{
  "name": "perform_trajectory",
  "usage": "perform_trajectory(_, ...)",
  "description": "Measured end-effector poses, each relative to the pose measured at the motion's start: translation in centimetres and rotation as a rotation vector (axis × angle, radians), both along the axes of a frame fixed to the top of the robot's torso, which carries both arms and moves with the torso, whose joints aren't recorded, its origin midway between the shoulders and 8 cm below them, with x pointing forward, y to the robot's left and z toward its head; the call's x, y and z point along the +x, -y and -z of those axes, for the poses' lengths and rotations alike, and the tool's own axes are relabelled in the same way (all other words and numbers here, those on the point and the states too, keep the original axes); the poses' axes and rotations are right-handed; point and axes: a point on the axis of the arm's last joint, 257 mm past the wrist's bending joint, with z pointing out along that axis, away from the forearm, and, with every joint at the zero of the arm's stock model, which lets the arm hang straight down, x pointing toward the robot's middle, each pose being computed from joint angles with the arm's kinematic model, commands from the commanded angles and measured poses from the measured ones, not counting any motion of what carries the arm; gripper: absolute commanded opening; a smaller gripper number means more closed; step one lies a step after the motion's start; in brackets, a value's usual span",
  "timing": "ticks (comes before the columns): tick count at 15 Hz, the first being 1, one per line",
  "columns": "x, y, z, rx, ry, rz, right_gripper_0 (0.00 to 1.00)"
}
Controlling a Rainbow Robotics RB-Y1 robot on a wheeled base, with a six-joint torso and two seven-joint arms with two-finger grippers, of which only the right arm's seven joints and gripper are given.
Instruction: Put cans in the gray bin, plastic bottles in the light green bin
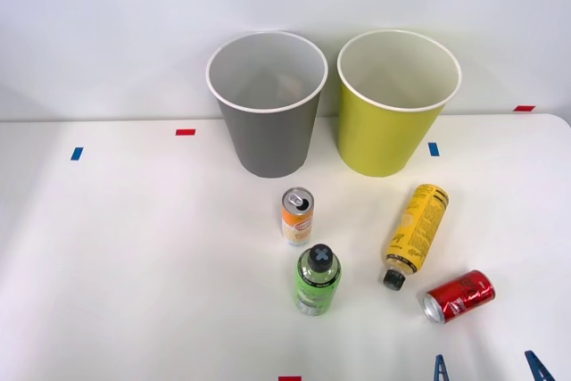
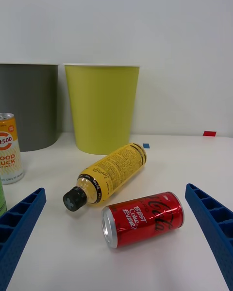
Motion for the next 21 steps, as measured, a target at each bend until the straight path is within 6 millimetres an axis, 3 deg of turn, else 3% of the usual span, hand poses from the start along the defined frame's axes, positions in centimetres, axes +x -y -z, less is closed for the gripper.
perform_trajectory(21,0.00,0.00,0.00,0.000,0.000,0.000,1.00)
